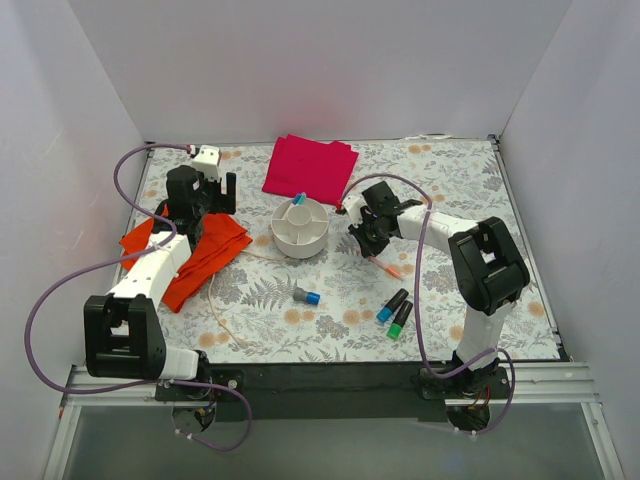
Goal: Sort the stationery into containers
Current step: Pick up the pen from the center of the board, then place the pen in the storage box.
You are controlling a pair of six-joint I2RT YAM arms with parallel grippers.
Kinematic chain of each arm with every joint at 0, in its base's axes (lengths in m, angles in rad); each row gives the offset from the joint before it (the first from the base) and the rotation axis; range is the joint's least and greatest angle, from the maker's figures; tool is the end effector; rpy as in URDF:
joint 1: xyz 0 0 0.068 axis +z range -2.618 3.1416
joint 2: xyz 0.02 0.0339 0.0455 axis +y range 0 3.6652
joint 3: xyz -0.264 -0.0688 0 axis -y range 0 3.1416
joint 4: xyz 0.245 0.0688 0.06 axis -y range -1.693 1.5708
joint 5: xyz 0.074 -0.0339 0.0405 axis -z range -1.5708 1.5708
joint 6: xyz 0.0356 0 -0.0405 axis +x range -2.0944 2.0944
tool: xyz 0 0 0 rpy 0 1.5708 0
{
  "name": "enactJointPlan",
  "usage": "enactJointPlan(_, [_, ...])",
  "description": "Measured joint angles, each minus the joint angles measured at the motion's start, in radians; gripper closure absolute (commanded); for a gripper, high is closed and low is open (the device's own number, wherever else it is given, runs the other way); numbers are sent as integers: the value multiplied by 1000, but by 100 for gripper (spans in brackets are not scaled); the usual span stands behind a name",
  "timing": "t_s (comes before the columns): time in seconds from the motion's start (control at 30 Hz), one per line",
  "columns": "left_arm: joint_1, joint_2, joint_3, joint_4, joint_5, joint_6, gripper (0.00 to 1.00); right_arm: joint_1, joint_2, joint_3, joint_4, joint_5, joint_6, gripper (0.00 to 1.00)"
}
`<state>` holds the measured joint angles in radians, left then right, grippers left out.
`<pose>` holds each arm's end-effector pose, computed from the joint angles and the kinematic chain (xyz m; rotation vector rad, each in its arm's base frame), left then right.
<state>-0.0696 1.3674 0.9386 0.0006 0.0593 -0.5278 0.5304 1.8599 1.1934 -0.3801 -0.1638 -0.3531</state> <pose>0.3132 -0.0239 0.2793 -0.4224 1.9812 -0.4405 0.3245 0.1970 0.1678 -1.1725 2.3443 0.2765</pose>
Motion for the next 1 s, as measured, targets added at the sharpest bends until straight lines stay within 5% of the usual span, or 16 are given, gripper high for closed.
enactJointPlan(0.37, [0, 6, 6, 4, 12, -4, 24, -71, -185, 15, -3, -146, 21, 99])
enactJointPlan(0.63, [0, 34, 10, 6, 56, -22, 24, -152, -352, 19, 591, -323, 279, 99])
enactJointPlan(0.83, [0, 56, 18, -11, 103, -41, 24, -113, -225, -42, 1130, -374, 584, 99])
enactJointPlan(1.0, [0, 83, 48, -53, 121, -45, 24, -57, -81, -44, 1363, -385, 694, 99])
